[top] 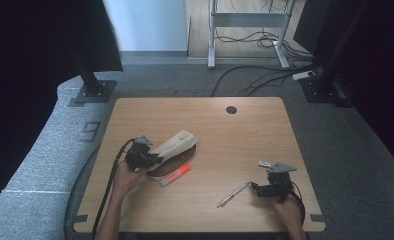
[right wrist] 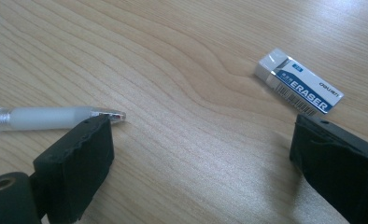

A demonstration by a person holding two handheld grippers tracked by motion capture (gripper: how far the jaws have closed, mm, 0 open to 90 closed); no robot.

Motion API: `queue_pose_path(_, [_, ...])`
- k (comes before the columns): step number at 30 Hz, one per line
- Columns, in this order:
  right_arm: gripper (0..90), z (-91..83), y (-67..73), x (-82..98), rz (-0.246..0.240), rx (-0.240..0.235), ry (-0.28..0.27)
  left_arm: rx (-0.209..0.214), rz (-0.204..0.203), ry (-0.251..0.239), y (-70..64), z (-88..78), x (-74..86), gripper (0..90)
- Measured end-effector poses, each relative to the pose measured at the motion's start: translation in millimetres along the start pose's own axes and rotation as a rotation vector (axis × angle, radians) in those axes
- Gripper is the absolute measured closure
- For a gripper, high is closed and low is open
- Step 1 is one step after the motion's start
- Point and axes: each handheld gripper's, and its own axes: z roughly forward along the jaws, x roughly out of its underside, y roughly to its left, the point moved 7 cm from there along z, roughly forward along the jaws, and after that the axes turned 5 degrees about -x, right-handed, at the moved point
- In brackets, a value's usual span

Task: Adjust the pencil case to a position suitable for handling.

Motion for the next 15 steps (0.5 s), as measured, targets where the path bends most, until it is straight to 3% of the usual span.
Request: queue_pose_path(15, [6.0, -0.1, 0.2, 0.1, 0.003, 0.004, 0.0, 0.027, -0.033, -0.057, -3.3, -12.7, 9.2, 77.2])
